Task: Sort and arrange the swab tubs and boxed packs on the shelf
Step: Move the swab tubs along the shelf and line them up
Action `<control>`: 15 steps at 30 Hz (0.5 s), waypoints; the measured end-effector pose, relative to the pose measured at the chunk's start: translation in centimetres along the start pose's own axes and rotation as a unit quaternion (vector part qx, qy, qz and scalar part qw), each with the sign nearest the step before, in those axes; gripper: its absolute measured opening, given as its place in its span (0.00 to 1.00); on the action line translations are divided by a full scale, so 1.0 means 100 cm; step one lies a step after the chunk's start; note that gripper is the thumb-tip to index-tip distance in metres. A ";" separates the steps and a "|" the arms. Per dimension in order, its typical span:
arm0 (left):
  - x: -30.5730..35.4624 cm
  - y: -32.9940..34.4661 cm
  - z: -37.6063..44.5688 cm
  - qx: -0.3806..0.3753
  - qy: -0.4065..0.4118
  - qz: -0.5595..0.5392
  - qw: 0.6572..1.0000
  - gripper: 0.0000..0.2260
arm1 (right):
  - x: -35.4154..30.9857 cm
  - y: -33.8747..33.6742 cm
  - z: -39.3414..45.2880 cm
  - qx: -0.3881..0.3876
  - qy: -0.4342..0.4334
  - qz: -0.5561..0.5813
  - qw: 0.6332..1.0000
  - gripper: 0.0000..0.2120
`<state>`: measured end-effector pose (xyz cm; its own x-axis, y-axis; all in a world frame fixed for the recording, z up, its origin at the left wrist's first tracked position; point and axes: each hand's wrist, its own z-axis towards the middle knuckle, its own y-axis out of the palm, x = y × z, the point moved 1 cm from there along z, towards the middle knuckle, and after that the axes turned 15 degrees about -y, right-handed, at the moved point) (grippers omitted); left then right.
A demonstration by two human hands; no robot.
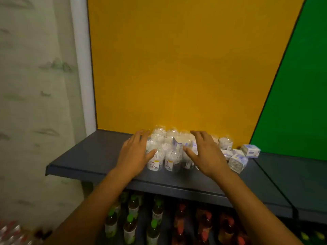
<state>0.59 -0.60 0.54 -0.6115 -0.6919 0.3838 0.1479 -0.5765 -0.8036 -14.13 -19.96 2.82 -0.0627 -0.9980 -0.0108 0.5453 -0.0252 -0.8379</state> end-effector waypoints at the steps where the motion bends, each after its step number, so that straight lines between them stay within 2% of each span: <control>1: -0.002 0.005 0.003 -0.007 0.004 -0.006 1.000 0.31 | 0.002 0.005 0.003 -0.003 0.006 0.009 1.000 0.28; 3: -0.008 0.018 0.011 -0.015 0.013 -0.031 0.999 0.29 | 0.006 0.015 0.007 -0.005 0.016 0.017 1.000 0.27; 10: -0.021 0.061 0.020 -0.116 0.010 -0.116 0.986 0.28 | 0.015 0.045 0.014 -0.025 0.031 0.073 0.997 0.24; 15: -0.027 0.076 0.025 -0.103 -0.007 -0.149 0.983 0.31 | 0.022 0.054 0.014 -0.031 0.036 0.096 0.994 0.23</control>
<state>5.26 -4.19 -5.45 -0.5924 -0.5120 0.6220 -0.1987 -0.6554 -0.7287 -10.14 -22.38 -1.01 -0.0245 -0.9772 -0.2109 0.4999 0.1707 -0.8491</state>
